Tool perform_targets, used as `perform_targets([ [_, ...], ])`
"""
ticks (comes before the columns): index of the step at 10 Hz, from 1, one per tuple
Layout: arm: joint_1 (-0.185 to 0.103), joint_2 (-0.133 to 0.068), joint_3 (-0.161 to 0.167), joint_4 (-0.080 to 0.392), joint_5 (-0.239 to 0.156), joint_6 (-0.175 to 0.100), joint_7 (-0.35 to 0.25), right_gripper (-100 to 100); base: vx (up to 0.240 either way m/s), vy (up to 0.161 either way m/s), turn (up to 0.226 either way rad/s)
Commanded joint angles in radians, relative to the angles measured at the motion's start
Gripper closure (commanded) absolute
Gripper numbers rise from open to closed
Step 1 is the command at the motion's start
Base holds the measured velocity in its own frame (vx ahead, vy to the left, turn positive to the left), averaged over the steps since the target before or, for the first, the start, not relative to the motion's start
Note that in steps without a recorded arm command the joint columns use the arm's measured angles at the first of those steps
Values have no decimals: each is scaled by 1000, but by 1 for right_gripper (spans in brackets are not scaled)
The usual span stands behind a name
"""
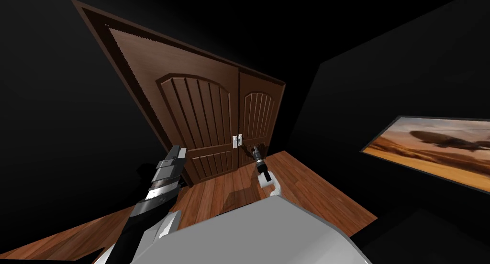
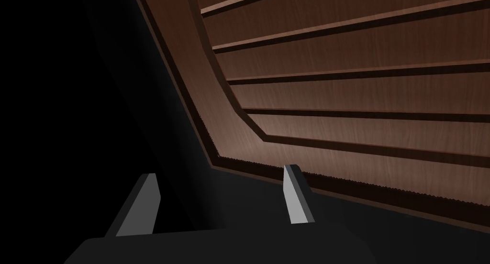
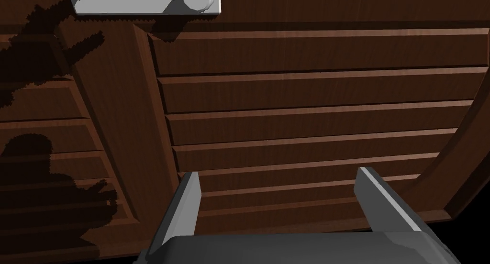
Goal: Pull the door open
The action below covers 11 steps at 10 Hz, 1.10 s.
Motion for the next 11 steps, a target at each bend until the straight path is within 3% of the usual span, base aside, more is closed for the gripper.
perform_targets([
  [1, -20, 2, -3, 32, 11, 6, -12, -100, 108, 6, 72],
  [6, -96, 23, -11, 164, 57, 21, -51, -100, 149, 12, 96],
  [10, -138, 40, -11, 229, 80, 28, -70, -100, 172, 9, 74],
  [11, -126, 41, -10, 212, 78, 30, -65, -100, 95, 10, 16],
])
